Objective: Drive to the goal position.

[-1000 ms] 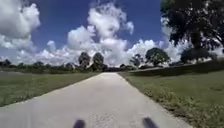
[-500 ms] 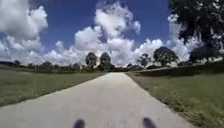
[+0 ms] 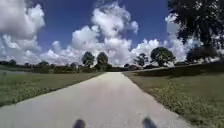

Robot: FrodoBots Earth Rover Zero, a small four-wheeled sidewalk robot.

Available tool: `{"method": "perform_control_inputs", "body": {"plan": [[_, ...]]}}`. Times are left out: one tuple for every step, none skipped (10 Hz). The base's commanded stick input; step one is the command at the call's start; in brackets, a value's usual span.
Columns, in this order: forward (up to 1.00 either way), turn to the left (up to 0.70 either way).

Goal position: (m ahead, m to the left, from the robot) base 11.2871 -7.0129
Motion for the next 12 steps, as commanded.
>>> {"method": "perform_control_inputs", "body": {"plan": [[0.70, 0.17], [0.70, 0.31], [0.70, 0.31], [0.70, 0.00], [0.70, 0.00], [0.70, 0.00], [0.70, 0.00], [0.70, 0.00], [0.70, 0.00], [0.70, 0.00], [0.70, 0.00], [0.70, 0.02]]}}
